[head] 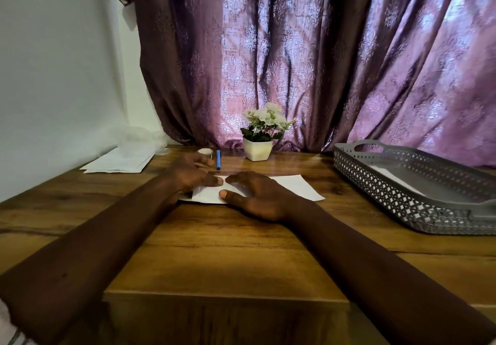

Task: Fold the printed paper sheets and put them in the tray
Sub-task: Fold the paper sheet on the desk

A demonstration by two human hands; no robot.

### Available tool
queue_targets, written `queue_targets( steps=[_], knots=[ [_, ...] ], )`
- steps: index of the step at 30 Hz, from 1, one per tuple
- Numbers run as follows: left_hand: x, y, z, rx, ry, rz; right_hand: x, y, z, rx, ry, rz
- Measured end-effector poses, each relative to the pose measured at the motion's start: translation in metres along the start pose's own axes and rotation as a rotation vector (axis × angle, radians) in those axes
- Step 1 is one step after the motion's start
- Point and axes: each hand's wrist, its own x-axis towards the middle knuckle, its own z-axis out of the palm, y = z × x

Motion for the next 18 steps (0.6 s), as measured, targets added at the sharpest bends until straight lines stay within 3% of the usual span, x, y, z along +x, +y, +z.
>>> queue_targets(
  steps=[3,6,11,13,16,18],
  knots=[
    [-0.003,0.004,-0.002,-0.141,-0.060,-0.031,0.001,0.001,0.000,0.005,0.013,-0.012],
    [-0.007,0.006,-0.001,-0.100,-0.065,-0.022,0.002,0.002,0.001,-0.007,0.008,-0.003],
    [-0.015,0.014,-0.012,0.372,0.229,0.182,0.004,0.004,0.002,-0.058,-0.030,0.019],
    [-0.016,0.013,-0.024,0.578,0.351,0.170,0.004,0.004,0.001,-0.069,-0.032,0.015],
    [-0.015,0.008,-0.038,0.726,0.285,0.047,0.004,0.004,0.001,-0.067,-0.029,0.006],
    [-0.014,0.008,-0.038,0.647,0.196,0.001,0.004,0.004,0.002,-0.069,-0.030,0.003]
  ],
)
